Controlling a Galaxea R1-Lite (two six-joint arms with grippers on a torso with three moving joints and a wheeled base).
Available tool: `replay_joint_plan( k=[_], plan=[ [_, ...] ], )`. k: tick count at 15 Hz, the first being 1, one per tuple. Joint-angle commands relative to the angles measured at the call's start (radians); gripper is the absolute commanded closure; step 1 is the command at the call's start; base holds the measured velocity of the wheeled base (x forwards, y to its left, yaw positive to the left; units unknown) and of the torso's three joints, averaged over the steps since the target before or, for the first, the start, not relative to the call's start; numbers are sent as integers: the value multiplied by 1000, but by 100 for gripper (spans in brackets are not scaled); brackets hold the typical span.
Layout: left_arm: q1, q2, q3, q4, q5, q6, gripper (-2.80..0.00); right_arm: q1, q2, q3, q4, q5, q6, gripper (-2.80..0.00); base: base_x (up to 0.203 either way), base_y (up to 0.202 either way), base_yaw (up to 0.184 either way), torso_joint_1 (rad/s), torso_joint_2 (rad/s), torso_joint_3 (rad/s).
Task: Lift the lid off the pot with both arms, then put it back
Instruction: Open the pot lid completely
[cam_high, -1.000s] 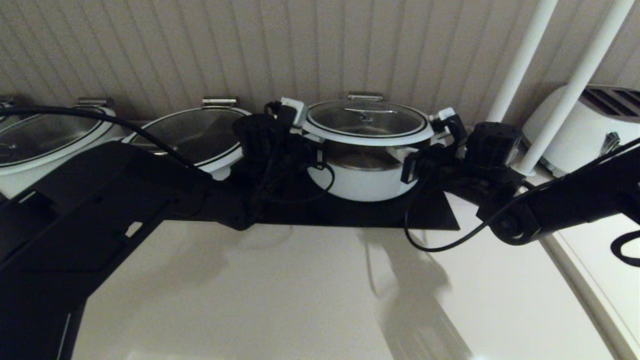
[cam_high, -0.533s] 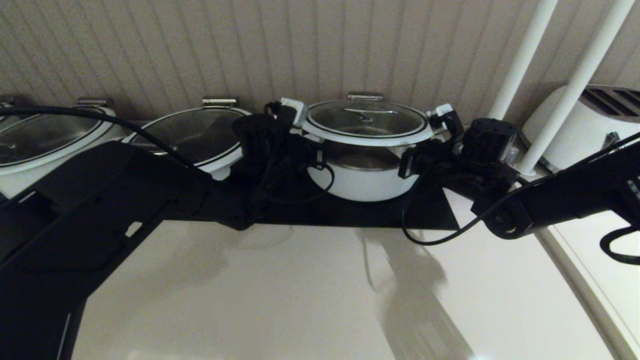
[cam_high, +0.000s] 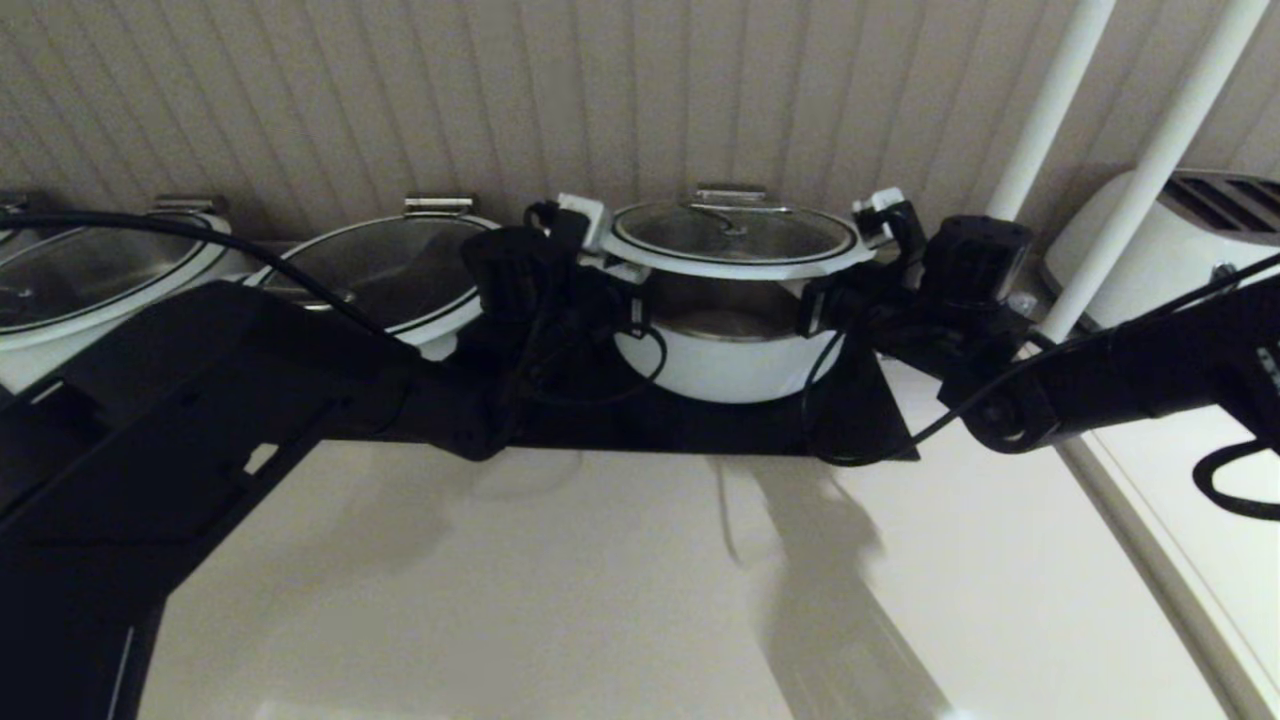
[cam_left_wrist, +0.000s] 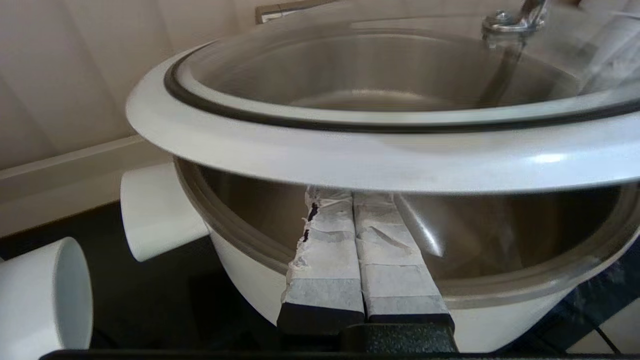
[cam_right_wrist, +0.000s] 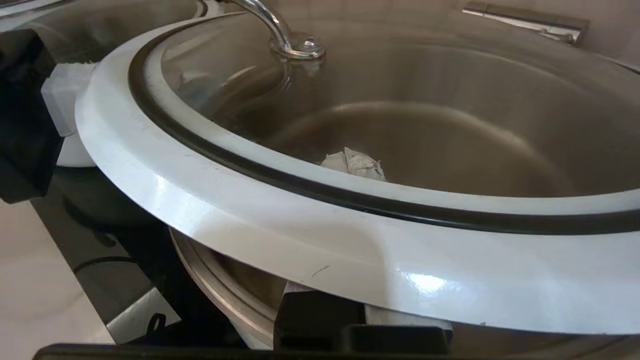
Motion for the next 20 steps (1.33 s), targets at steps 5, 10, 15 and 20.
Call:
replay_joint_plan(
  k=[5, 10, 15, 20],
  plan=[
    [-2, -53, 119, -16, 0, 25, 0, -8, -9, -10, -3, 2, 0, 0, 0, 0, 0, 0, 0, 0],
    [-2, -110, 197, -16, 0, 27, 0, -8, -10, -49, 18, 2, 1, 0, 0, 0, 0, 0, 0, 0],
    [-4, -170, 290, -18, 2, 28, 0, -11, -4, -84, 19, 2, 0, 0, 0, 0, 0, 0, 0, 0],
    [-5, -268, 474, -118, 9, 27, 0, -16, 14, -151, 21, 2, 0, 0, 0, 0, 0, 0, 0, 0]
  ],
)
